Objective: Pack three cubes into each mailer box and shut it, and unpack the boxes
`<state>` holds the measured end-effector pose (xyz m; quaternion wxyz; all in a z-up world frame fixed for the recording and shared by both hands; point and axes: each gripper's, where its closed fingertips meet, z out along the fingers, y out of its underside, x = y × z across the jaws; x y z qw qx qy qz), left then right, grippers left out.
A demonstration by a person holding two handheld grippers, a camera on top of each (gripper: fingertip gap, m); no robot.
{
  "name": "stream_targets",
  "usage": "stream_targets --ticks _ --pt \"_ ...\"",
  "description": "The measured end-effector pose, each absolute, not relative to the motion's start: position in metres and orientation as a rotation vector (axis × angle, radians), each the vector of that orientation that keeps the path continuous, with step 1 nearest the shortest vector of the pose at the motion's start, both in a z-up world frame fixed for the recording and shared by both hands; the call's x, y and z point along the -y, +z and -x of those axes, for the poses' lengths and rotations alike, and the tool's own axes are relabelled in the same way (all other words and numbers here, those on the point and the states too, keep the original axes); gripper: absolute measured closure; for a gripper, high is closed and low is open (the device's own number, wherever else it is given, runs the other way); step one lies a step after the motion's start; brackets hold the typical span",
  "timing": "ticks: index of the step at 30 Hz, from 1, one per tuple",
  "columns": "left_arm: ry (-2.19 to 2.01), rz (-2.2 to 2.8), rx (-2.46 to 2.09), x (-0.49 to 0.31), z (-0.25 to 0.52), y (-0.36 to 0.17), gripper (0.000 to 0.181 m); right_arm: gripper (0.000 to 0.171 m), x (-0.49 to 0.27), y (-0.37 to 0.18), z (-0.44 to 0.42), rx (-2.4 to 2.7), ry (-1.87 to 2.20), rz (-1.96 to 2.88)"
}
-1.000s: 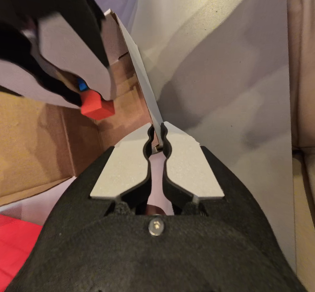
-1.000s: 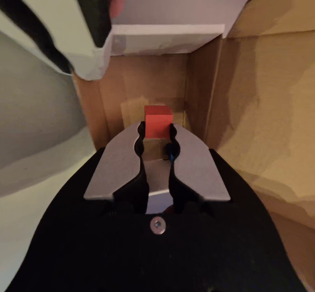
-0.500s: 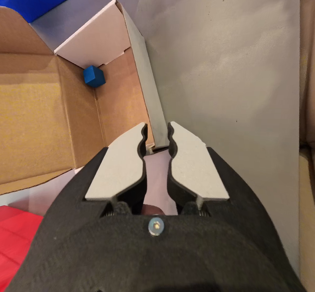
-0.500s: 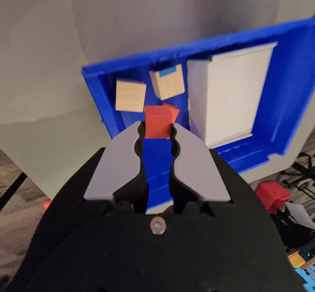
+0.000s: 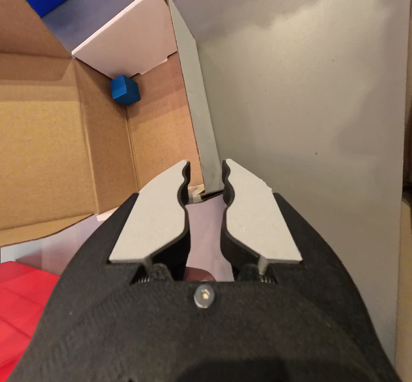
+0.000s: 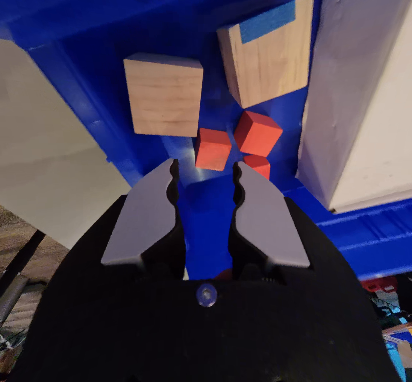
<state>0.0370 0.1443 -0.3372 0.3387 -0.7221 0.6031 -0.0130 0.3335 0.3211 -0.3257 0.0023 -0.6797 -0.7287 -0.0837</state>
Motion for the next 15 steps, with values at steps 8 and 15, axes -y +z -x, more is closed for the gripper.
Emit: stream_targets --ticks 8,15 --pt "-0.034 1.872 -1.573 -0.145 -0.038 -0.337 0.158 0.136 -0.263 -0.232 -0.194 2.250 -0.020 1.589" --pt "-0.033 1.846 -1.590 -0.143 -0.039 -0.337 0.165 0.140 -0.237 -0.292 -0.097 2.435 -0.192 1.410"
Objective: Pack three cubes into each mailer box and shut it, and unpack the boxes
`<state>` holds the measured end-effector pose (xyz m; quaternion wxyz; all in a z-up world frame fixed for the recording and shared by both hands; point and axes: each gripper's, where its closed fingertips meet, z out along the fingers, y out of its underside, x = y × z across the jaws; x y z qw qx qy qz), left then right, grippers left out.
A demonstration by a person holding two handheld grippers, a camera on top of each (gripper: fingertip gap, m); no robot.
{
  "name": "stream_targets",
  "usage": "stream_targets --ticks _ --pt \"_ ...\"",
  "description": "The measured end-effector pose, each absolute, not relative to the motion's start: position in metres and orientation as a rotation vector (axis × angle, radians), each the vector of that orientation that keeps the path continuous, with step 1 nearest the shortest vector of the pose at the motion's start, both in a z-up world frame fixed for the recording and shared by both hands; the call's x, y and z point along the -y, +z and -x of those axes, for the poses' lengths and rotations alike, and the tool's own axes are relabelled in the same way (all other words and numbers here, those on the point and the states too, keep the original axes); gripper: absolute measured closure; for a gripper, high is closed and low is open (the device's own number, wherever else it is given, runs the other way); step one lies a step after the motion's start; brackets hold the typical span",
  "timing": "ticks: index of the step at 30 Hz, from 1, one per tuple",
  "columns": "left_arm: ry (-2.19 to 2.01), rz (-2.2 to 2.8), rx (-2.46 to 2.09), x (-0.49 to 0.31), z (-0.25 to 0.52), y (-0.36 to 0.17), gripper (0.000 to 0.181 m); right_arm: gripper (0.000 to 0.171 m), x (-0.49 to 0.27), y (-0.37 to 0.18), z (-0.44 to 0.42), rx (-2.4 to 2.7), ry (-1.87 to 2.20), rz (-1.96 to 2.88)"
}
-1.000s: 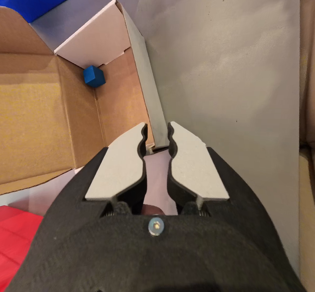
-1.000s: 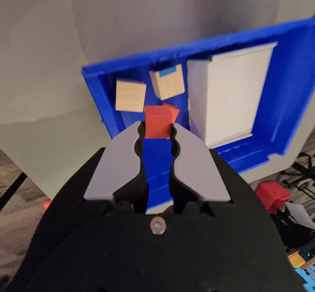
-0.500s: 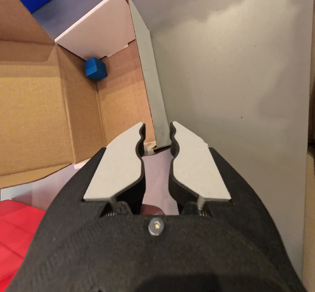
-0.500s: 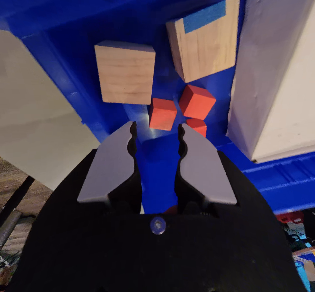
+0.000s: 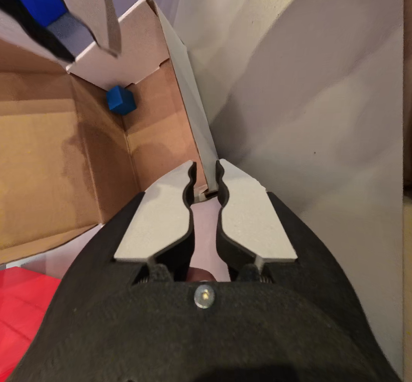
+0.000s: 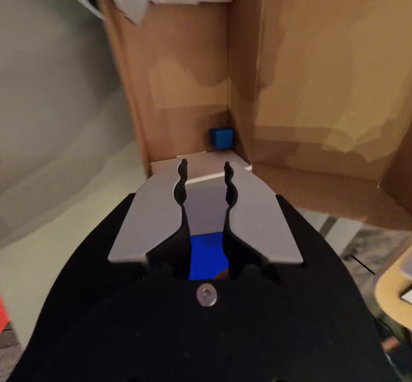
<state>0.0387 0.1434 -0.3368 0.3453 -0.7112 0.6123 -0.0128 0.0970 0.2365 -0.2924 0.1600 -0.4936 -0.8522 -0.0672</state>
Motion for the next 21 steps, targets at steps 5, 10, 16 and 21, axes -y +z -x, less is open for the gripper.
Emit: stream_targets --ticks 5,10,16,21 --pt "-0.045 1.828 -1.629 -0.140 -0.040 -0.337 0.170 0.140 -0.250 -0.331 -0.079 2.510 -0.311 1.350" --pt "-0.036 1.808 -1.656 -0.140 -0.041 -0.336 0.170 0.141 -0.260 -0.342 -0.073 2.501 -0.330 1.364" --pt "-0.040 1.820 -1.656 -0.140 -0.040 -0.337 0.170 0.164 -0.247 -0.340 -0.078 2.602 -0.221 1.382" --pt "-0.033 1.820 -1.658 -0.140 -0.040 -0.337 0.170 0.151 -0.245 -0.331 -0.075 2.563 -0.193 1.381"
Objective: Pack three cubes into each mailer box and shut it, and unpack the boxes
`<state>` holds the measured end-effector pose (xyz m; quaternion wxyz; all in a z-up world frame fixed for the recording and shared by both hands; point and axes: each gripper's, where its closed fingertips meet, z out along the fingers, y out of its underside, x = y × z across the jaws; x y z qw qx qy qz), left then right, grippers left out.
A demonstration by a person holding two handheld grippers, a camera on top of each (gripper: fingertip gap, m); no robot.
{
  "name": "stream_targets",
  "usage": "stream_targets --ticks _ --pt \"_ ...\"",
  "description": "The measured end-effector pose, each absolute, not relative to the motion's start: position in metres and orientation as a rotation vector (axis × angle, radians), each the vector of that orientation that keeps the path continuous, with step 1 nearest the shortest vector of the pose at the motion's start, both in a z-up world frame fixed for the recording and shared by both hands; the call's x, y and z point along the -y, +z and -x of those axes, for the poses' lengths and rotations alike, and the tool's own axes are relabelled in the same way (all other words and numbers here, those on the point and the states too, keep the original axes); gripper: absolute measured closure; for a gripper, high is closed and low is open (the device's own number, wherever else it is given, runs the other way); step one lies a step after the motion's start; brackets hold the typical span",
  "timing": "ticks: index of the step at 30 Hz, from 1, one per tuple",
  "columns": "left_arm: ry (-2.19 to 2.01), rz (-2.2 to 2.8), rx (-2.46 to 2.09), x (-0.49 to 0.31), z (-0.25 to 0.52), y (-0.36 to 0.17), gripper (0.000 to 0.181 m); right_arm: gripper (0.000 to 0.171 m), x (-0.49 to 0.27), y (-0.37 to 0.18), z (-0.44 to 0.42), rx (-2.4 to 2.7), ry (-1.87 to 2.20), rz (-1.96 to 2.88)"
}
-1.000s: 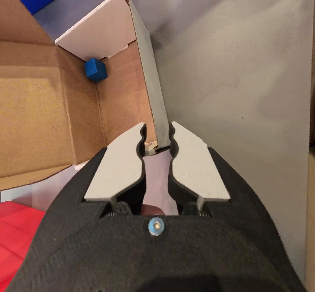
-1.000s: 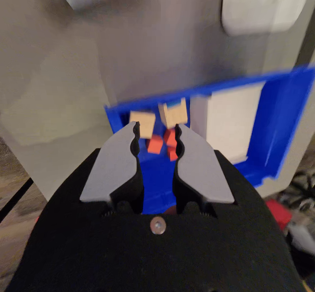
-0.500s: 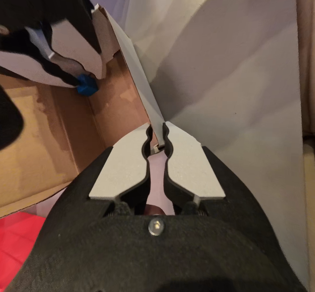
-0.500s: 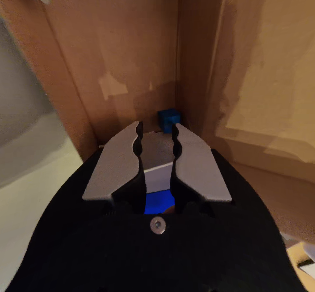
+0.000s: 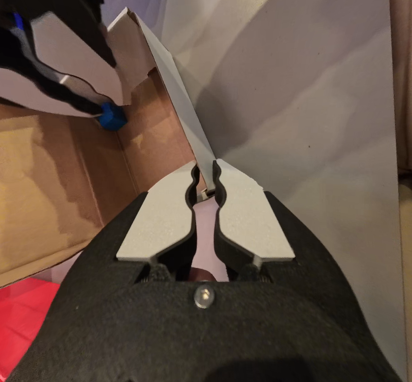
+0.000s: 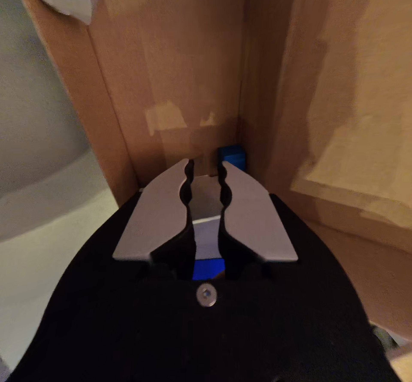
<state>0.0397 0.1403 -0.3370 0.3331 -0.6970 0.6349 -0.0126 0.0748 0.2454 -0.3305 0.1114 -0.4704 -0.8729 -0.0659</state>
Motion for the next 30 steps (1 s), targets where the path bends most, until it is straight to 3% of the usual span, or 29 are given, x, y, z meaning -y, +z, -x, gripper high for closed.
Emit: stream_targets --ticks 3,6,10,13,19,23,24,26,30 --pt "-0.035 1.822 -1.662 -0.140 -0.040 -0.337 0.171 0.137 -0.257 -0.329 -0.071 2.517 -0.318 1.363" --pt "-0.031 1.824 -1.657 -0.141 -0.040 -0.336 0.171 0.134 -0.266 -0.341 -0.073 2.511 -0.449 1.367" --pt "-0.032 1.825 -1.659 -0.141 -0.040 -0.337 0.171 0.136 -0.264 -0.344 -0.073 2.535 -0.413 1.399" --pt "-0.029 1.824 -1.659 -0.142 -0.039 -0.337 0.170 0.153 -0.255 -0.341 -0.073 2.597 -0.303 1.409" --pt "-0.030 1.827 -1.658 -0.142 -0.038 -0.337 0.170 0.153 -0.242 -0.339 -0.076 2.654 -0.278 1.366" --pt "-0.028 1.827 -1.663 -0.142 -0.037 -0.337 0.170 0.130 -0.244 -0.345 -0.077 2.656 -0.322 1.365" --pt "-0.026 1.828 -1.664 -0.142 -0.037 -0.337 0.170 0.132 -0.243 -0.347 -0.078 2.669 -0.326 1.354" --pt "-0.016 1.830 -1.665 -0.142 -0.035 -0.337 0.169 0.162 -0.242 -0.349 -0.078 2.680 -0.349 1.326" --pt "-0.013 1.837 -1.668 -0.142 -0.033 -0.338 0.169 0.162 -0.236 -0.344 -0.078 2.692 -0.297 1.380"
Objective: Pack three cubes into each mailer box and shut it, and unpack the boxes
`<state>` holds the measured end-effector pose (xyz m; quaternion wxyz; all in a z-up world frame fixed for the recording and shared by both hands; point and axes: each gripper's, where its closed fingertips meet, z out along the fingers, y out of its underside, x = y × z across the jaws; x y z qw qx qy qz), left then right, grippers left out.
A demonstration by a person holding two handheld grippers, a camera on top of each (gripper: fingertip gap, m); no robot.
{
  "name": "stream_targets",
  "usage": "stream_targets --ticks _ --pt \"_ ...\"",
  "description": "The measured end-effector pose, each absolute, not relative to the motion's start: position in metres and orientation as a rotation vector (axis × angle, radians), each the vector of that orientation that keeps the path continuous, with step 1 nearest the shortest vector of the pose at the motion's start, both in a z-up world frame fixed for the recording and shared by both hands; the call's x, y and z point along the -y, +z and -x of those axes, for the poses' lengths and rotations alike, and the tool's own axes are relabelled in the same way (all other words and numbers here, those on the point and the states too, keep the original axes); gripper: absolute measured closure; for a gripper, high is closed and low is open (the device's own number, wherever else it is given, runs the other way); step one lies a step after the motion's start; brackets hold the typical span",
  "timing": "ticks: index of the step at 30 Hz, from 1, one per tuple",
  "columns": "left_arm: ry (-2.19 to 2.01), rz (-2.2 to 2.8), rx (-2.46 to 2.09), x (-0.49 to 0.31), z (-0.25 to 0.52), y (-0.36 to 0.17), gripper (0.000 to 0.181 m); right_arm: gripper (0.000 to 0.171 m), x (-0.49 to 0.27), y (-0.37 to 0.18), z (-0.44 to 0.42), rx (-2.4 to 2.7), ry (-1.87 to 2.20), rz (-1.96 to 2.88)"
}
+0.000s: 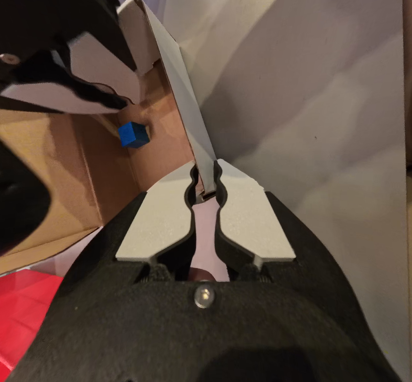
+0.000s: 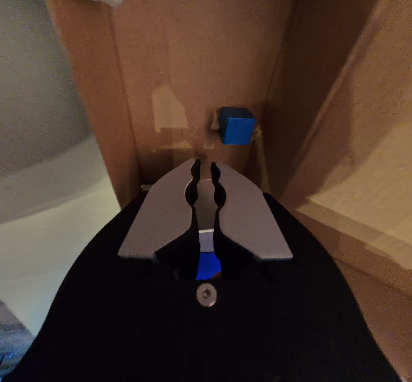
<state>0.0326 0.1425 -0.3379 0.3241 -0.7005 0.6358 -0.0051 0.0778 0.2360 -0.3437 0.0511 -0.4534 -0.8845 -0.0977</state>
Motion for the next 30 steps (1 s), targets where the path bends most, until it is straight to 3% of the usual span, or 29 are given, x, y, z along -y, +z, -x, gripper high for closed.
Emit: stream_targets --ticks 1,2,3,9,13,19,25,30 --pt "-0.013 1.838 -1.668 -0.142 -0.033 -0.338 0.168 0.153 -0.236 -0.342 -0.074 2.663 -0.278 1.405" --pt "-0.010 1.838 -1.671 -0.142 -0.033 -0.338 0.168 0.133 -0.235 -0.340 -0.071 2.646 -0.262 1.428" --pt "-0.010 1.838 -1.672 -0.142 -0.033 -0.338 0.168 0.128 -0.235 -0.337 -0.067 2.628 -0.262 1.423" --pt "-0.010 1.843 -1.674 -0.142 -0.032 -0.339 0.167 0.132 -0.230 -0.346 -0.046 2.618 -0.249 1.348" --pt "-0.006 1.843 -1.668 -0.142 -0.030 -0.338 0.166 0.149 -0.228 -0.354 -0.044 2.626 -0.205 1.393" --pt "0.003 1.847 -1.664 -0.143 -0.028 -0.339 0.164 0.150 -0.225 -0.343 -0.046 2.622 -0.167 1.385" --pt "0.031 1.849 -1.647 -0.146 -0.023 -0.339 0.156 0.150 -0.218 -0.275 -0.064 2.463 -0.007 1.405" --pt "0.044 1.861 -1.640 -0.148 -0.021 -0.340 0.151 0.150 -0.256 -0.211 -0.155 2.231 -0.050 1.573"
